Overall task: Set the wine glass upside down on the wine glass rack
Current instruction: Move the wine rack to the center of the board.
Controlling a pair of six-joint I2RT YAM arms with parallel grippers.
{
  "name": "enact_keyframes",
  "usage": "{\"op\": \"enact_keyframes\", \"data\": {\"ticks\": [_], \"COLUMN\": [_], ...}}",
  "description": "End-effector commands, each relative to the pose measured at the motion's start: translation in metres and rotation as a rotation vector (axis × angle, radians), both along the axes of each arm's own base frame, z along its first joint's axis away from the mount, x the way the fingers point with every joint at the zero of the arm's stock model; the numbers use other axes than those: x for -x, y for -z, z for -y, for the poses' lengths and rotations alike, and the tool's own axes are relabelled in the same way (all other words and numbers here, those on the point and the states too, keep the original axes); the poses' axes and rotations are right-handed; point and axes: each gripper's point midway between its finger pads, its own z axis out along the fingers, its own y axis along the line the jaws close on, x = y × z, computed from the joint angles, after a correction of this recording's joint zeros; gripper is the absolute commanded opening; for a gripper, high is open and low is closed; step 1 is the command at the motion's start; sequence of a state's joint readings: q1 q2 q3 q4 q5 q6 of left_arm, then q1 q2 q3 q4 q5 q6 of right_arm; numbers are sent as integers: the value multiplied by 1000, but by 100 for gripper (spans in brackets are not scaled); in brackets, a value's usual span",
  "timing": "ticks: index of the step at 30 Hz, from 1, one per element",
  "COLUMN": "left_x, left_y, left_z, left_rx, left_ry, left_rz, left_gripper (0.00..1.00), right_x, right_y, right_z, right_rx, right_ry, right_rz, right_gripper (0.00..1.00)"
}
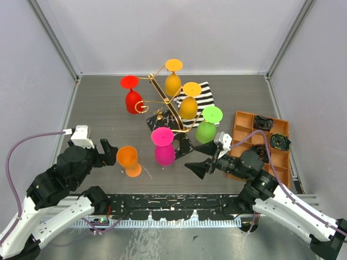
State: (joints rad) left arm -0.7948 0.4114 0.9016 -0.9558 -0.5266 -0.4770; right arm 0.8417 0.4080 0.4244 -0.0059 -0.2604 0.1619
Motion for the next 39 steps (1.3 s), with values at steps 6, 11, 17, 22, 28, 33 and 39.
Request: {"op": "enact_keyframes", "data": {"ticks": [6,11,17,22,28,33,39], "left_x": [-6,-7,-7,-7,-8,-7,-7], "left_y": [-2,-2,-2,-1,0,-1,-1], "left_z": [-2,-1,-2,0,0,-1,-1], "left_rx": [-3,-8,-1,-3,-11,-12,-7], "left_ry": [-25,-25,-28,-21,-19,-22,-23], "left_rz": [33,29,37,32,30,33,36], "left_gripper": [98,98,98,98,98,98,98], "right_x": [10,-31,-66,-86,-106,-124,-136], "right_y": [7,48,85,89,89,93,101], "right_z": [-26,-9,7,1,-20,-33,-55], "right_rx": [-143,-57,5,2,37,38,64], "right_ry": [-16,259,490,565,586,601,549], "right_rz": [13,-31,-63,-14,70,93,121], "right_gripper": [84,74,63,59,57,47,27]}}
